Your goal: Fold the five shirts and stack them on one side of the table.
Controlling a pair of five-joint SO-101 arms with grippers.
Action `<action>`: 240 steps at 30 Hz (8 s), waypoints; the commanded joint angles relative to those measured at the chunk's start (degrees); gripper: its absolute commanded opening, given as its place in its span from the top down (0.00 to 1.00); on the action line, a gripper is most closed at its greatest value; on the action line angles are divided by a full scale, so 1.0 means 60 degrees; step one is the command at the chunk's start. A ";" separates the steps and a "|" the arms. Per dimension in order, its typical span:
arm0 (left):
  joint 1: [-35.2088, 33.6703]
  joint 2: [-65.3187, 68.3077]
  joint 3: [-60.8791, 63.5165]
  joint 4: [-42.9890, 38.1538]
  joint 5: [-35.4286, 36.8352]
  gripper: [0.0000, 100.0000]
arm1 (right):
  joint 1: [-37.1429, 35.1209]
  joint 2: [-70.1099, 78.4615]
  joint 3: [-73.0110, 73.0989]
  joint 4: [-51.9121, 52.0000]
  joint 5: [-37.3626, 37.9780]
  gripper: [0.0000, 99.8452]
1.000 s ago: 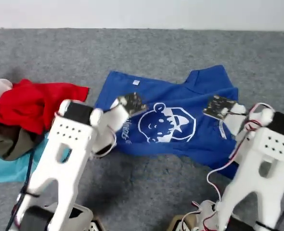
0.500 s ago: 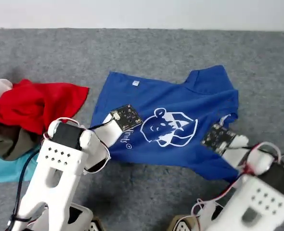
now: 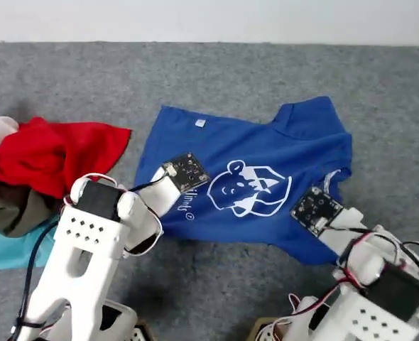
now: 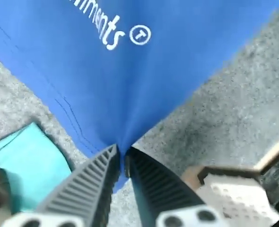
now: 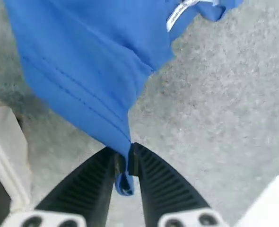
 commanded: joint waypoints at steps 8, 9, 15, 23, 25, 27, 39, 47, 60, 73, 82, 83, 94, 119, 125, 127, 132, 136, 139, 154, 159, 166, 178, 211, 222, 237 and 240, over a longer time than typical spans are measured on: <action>-0.0396 -0.0498 -0.3172 0.0249 0.1436 0.99 | -0.3538 0.0095 -0.1495 0.0344 -0.4308 0.99; -0.0484 -0.0498 -0.3480 0.0249 0.1553 0.99 | -0.3700 0.0095 -0.1729 0.0344 -0.4615 0.99; -0.0601 -0.0601 -0.4300 0.0264 0.1656 0.99 | -0.3612 0.0652 -0.3487 0.0403 -0.5216 0.99; -0.0454 -0.0073 -0.4125 0.0234 0.1597 0.99 | -0.2996 0.2601 -0.4645 0.0300 -0.5348 0.99; -0.0381 0.0645 -0.4007 0.0220 0.1597 0.99 | -0.2996 0.3377 -0.4645 -0.0242 -0.5729 0.99; -0.0352 0.1553 -0.4066 0.0220 0.1597 0.99 | -0.2996 0.4081 -0.4645 -0.0945 -0.6037 0.99; -0.0410 0.6359 -0.7128 0.0176 0.1582 0.99 | -0.2952 0.8520 -0.4703 -0.4740 -0.6403 0.99; -0.0469 0.9582 -1.0469 -0.0117 0.1641 0.99 | -0.2923 1.1114 -0.6007 -0.6674 -0.6549 0.99; -0.1333 1.4183 -1.7502 0.0147 0.2593 0.99 | -0.2821 1.6667 -1.2894 -0.5941 -0.7355 0.99; -0.1289 1.5927 -1.8996 -0.0161 0.3341 0.92 | -0.2821 2.1253 -1.9531 -0.3612 -0.7370 0.82; -0.1773 1.5912 -2.0769 0.0103 0.4982 0.90 | -0.2747 2.1648 -2.1055 -0.1238 -0.7136 0.82; -0.1919 1.5912 -2.1077 0.0190 0.5099 0.90 | -0.2747 2.1648 -2.1143 -0.0755 -0.6842 0.82; -0.3326 1.3260 -1.7853 0.0234 0.4718 0.90 | -0.2103 2.0491 -1.8769 0.0432 -0.5919 0.82; -0.2198 0.8132 -0.8564 0.0205 0.3575 0.90 | -0.2264 1.8791 -1.3773 -0.1370 -0.5744 0.82; -0.2110 0.8132 -0.8564 0.0205 0.3575 0.90 | -0.2396 1.8982 -1.3773 -0.1458 -0.5729 0.82; -0.2110 0.8132 -0.8564 0.0205 0.3575 0.90 | -0.2484 1.9055 -1.3773 -0.1560 -0.5729 0.84; -0.2139 0.8132 -0.8564 0.0205 0.3575 0.90 | -0.2527 1.9055 -1.3773 -0.1985 -0.5773 1.00; -0.2168 0.8132 -0.8564 0.0205 0.3575 0.90 | -0.2513 1.8996 -1.3773 -0.2234 -0.5744 0.99; -0.2183 0.8161 -0.8564 0.0205 0.3575 0.90 | -0.2513 1.8982 -1.3773 -0.2396 -0.5729 0.99; -0.2139 0.8147 -0.8139 0.0205 0.3575 0.90 | -0.1516 1.9055 -1.5619 -0.2615 -0.5758 0.99; -0.2139 0.8132 -0.7582 0.0205 0.3575 0.90 | -0.1619 1.9231 -1.5487 -0.2425 -0.5729 0.96; -0.2125 0.8132 -0.7612 0.0205 0.3575 0.90 | -0.1810 1.9582 -1.5853 -0.1487 -0.5758 0.74; -0.2110 0.8249 -0.7319 0.0205 0.3590 0.90 | -0.1473 1.9407 -1.8022 0.0432 -0.5846 0.74; -0.2110 0.8234 -0.6615 0.0205 0.3531 0.90 | -0.1678 1.9597 -1.3040 -0.1546 -0.5114 0.82; -0.2110 0.8249 -0.6615 0.0205 0.3531 0.90 | -0.2059 1.9451 -1.3040 -0.1253 -0.5158 0.99; -0.2110 0.8249 -0.6615 0.0205 0.3531 0.90 | 0.0271 1.7722 -1.3040 0.0330 -0.3575 0.99; -0.2110 0.8249 -0.6615 0.0205 0.3531 0.90 | 0.0725 1.7560 -1.3040 0.0315 -0.3165 0.99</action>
